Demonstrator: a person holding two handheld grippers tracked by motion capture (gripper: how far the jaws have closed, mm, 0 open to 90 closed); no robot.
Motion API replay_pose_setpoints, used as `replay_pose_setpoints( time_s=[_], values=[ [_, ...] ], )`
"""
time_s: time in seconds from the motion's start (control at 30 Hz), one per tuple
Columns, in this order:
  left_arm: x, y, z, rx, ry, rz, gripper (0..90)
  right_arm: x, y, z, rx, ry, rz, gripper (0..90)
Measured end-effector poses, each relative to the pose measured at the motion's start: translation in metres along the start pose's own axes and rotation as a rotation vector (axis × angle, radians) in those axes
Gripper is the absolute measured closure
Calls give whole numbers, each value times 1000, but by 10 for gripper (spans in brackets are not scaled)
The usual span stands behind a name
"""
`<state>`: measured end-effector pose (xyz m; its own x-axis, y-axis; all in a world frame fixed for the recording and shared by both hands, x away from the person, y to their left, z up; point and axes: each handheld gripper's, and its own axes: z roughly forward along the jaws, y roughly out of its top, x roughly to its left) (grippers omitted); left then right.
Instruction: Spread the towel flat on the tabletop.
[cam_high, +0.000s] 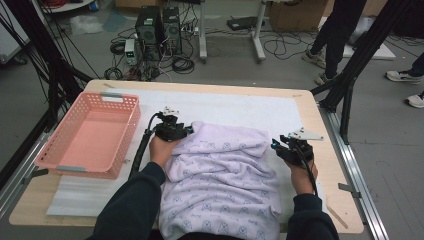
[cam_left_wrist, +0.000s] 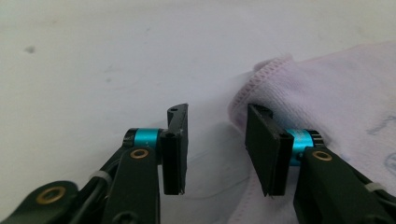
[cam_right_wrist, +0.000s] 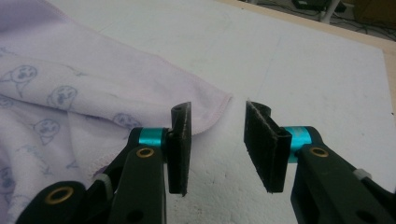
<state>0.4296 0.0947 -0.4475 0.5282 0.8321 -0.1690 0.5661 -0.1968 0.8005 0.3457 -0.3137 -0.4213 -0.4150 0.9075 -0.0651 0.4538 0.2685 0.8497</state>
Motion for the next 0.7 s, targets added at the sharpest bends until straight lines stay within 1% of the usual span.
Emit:
replay_pose_setpoints(
  time_s=[0.03,0.07,0.1,0.17,0.2,0.23,0.33,0.37,0.4,0.43,0.47,0.5,0.53,0.57,0.6,0.63,0.67,0.7],
  values=[
    [-3,-2,3,20,-11,24,564,0,0,0,-5,0,-8,612],
    [-8,-3,4,31,-2,62,553,0,0,0,-4,-1,-7,613],
    [-12,-3,4,30,2,103,533,0,0,0,-2,0,-4,613],
    [-19,-3,4,31,6,177,544,0,0,0,0,3,-3,613],
    [-22,-3,4,31,1,207,546,0,0,0,1,3,-2,613],
    [-24,-4,3,31,-13,238,558,1,0,1,1,2,-4,613],
    [-31,-5,3,29,-44,324,659,1,0,1,4,5,-7,614],
    [-33,-6,3,30,-49,342,707,1,0,2,4,3,-6,614],
    [-33,-6,3,30,-53,349,736,1,0,2,4,2,-7,614],
    [-32,-6,3,31,-63,347,762,1,0,2,5,3,-6,614],
    [-32,-6,3,32,-64,341,810,1,0,2,4,3,-7,614],
    [-31,-5,3,29,-63,331,826,1,0,2,5,3,-7,614],
    [-29,-5,2,28,-62,309,837,1,0,1,5,6,-5,614],
    [-27,-4,1,18,-66,270,847,1,0,1,3,4,-8,614],
    [-23,-3,0,9,-71,216,852,1,0,0,3,4,-2,614],
    [-18,-2,-1,-10,-86,155,854,0,0,0,0,2,-4,614],
    [-14,0,-3,-28,-92,108,854,0,0,0,0,0,-1,613],
    [-10,1,-6,-45,-80,86,854,-1,0,0,-1,1,0,613]
  ],
)
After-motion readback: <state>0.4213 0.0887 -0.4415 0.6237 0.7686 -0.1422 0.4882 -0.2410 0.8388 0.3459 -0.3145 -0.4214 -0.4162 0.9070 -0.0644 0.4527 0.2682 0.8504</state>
